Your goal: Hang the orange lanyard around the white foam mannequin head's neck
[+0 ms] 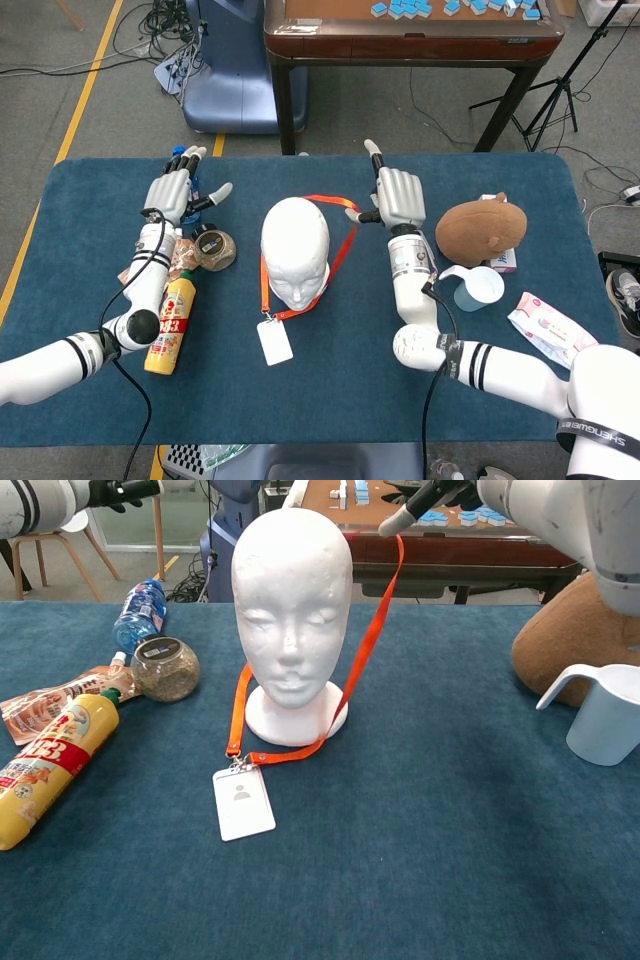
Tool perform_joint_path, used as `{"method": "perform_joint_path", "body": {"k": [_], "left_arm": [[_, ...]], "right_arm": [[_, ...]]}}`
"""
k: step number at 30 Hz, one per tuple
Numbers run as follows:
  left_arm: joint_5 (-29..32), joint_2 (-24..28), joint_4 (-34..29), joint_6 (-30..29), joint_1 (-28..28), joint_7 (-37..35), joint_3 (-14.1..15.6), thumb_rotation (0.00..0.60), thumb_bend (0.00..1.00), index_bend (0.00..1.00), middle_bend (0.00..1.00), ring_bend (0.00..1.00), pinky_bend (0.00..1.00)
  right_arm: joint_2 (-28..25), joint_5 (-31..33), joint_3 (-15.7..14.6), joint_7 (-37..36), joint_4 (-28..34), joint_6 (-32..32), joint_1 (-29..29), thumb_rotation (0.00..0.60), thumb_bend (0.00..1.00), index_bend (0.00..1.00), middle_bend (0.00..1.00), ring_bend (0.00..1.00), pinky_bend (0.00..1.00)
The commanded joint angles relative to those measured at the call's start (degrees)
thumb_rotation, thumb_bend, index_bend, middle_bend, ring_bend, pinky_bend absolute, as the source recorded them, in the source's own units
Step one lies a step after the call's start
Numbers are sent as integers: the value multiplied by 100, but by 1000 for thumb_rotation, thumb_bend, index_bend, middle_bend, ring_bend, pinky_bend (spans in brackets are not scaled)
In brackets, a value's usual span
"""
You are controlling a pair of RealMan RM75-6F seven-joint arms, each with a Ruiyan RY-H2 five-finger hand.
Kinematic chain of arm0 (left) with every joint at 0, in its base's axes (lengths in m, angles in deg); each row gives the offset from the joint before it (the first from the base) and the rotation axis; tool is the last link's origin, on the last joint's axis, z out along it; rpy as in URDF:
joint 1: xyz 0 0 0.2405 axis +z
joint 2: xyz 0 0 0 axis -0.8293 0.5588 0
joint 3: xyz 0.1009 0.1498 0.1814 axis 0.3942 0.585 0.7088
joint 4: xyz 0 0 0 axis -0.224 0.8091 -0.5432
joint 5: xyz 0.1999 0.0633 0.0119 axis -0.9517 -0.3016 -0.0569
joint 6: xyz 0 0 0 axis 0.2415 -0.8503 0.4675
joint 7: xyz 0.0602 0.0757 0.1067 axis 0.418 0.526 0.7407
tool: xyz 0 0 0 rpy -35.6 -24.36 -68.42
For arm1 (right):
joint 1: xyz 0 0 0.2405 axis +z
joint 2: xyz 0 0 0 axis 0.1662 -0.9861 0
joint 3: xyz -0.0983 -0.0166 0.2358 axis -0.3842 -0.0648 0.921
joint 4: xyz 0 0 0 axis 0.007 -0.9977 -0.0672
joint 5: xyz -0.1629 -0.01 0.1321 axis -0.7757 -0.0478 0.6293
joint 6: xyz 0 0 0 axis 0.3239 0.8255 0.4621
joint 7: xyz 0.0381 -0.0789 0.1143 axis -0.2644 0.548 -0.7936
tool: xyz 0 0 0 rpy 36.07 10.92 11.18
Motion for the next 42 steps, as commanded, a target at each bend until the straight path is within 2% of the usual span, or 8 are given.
{"method": "perform_joint_path", "body": {"k": [1,12,15,21,28,31,34,42], "left_arm": [[-23,28,37,31,53,-101,-27,7,50,0,0,0,0],[-759,585,-866,-158,669,-762,30,42,50,0,0,0,0],[-991,790,-1256,-304,924,-929,105,166,51,0,0,0,0],[-1357,1266,-1986,-495,1418,-1125,341,529,51,0,0,0,0],[-2124,1637,-2563,-857,2014,-1439,682,600,145,2,10,46,140],[-2540,1805,-2750,-908,2256,-1600,889,600,203,121,89,150,286],[-2952,1972,-2947,-962,2451,-1614,1120,600,259,265,298,336,468],[-4068,2199,-3281,-1063,2815,-2097,1527,600,285,422,738,751,873]], "right_arm": [[-12,46,12,-52,6,-47,28,600,0,0,1000,1000,1000],[-595,-1087,-482,-758,1254,108,-587,600,0,0,1000,1000,1000],[-861,-1752,-775,-1086,1744,216,-933,600,14,0,1000,1000,1000],[-1380,-3114,-1450,-1694,2457,596,-1681,600,196,22,997,1000,1000],[-1989,-4133,-2132,-1908,2945,932,-2361,600,212,79,989,1000,1000],[-2132,-4541,-2367,-1891,2986,1240,-2663,600,212,114,964,1000,1000],[-2134,-5046,-2619,-1811,2836,1740,-3037,600,212,118,930,1000,1000],[-2188,-5552,-2972,-1653,2605,2351,-3682,600,212,118,817,920,966]]}}
